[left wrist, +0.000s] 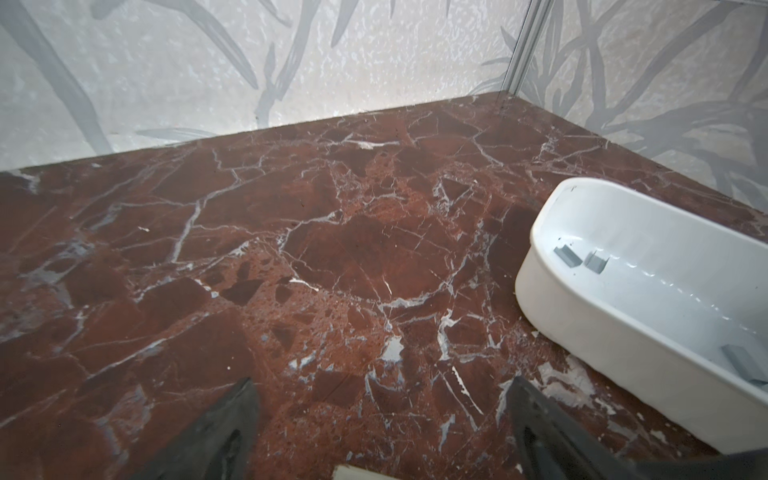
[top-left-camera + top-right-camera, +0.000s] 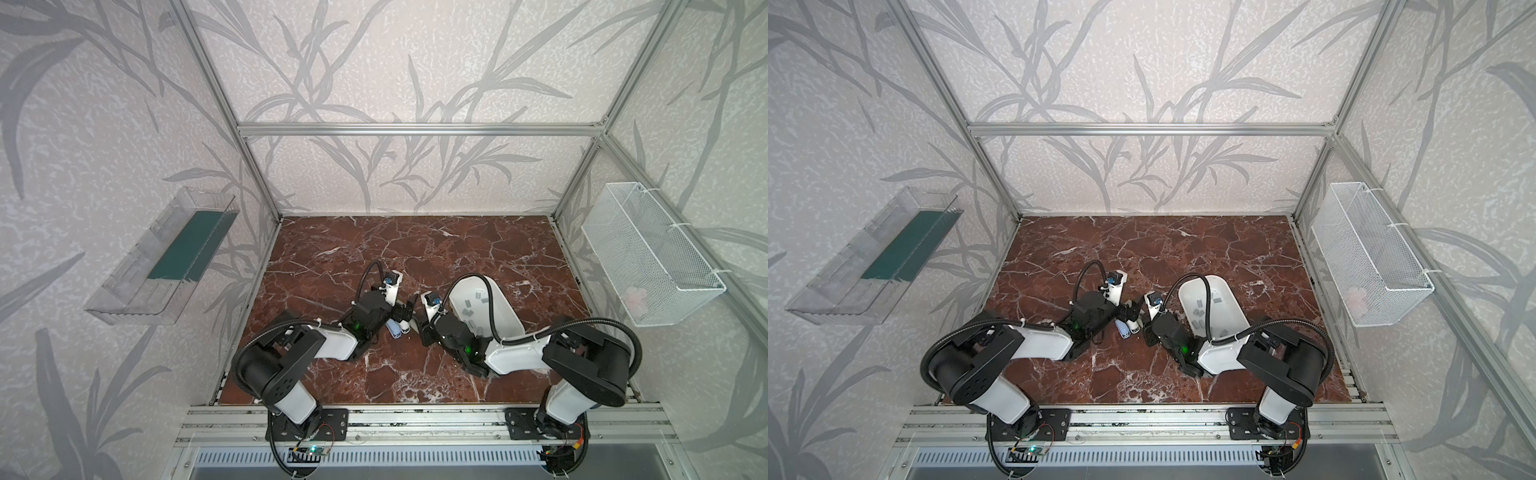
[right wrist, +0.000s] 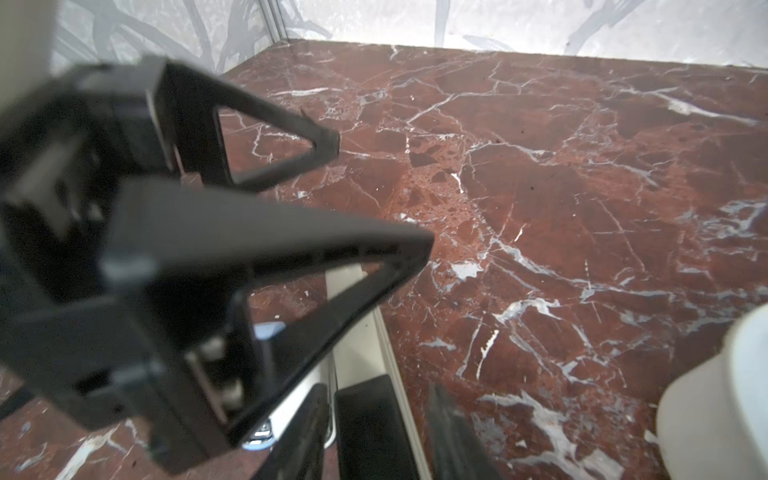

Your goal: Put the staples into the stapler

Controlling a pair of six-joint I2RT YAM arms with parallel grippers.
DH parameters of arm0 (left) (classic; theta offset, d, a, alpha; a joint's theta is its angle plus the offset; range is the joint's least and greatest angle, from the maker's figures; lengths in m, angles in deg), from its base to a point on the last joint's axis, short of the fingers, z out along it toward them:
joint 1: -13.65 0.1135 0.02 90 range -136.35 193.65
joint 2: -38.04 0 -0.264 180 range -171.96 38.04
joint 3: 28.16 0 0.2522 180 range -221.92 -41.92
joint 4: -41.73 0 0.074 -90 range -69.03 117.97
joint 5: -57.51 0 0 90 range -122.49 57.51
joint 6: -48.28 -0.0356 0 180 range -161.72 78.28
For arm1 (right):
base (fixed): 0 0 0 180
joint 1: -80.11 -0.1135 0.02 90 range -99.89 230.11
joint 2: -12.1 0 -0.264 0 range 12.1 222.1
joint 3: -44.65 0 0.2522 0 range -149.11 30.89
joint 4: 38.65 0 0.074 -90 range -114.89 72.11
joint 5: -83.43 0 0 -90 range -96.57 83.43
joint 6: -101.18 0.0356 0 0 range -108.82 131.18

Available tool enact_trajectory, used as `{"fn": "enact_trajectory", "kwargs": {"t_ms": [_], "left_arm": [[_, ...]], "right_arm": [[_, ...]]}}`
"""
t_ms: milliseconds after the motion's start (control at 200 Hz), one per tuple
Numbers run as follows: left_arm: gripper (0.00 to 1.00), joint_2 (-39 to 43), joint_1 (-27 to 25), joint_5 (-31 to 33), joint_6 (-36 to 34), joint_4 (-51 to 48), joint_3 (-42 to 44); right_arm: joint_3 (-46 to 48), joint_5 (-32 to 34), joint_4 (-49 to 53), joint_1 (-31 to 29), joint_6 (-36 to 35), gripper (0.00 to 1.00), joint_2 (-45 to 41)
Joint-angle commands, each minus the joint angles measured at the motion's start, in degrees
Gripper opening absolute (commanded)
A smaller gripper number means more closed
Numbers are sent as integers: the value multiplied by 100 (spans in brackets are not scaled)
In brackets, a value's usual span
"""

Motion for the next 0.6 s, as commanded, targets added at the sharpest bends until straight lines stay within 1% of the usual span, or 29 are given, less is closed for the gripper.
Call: {"fn": "enact_trajectory", "kwargs": {"t_ms": [0,130,265,420,510,530,595], "left_arm": [[94,522,-16,387,9,-360,87],[95,1030,-18,907,127,-609,268],[98,1445,-17,1477,228,-844,422],[100,1737,-4,1731,244,-941,558],[99,1901,-4,1827,267,-1055,603],[99,1938,-5,1859,268,-1068,613],[100,2054,6,1965,281,-1136,655]], "right_arm": [[-109,-203,588,-38,-96,48,-140],[13,-306,546,-36,-12,54,-49],[-65,-363,662,-36,6,54,174],[-154,-227,586,-36,33,41,348],[-254,62,669,-38,113,35,363],[-279,137,696,-38,131,34,524],[-318,302,686,-37,163,31,595]]}}
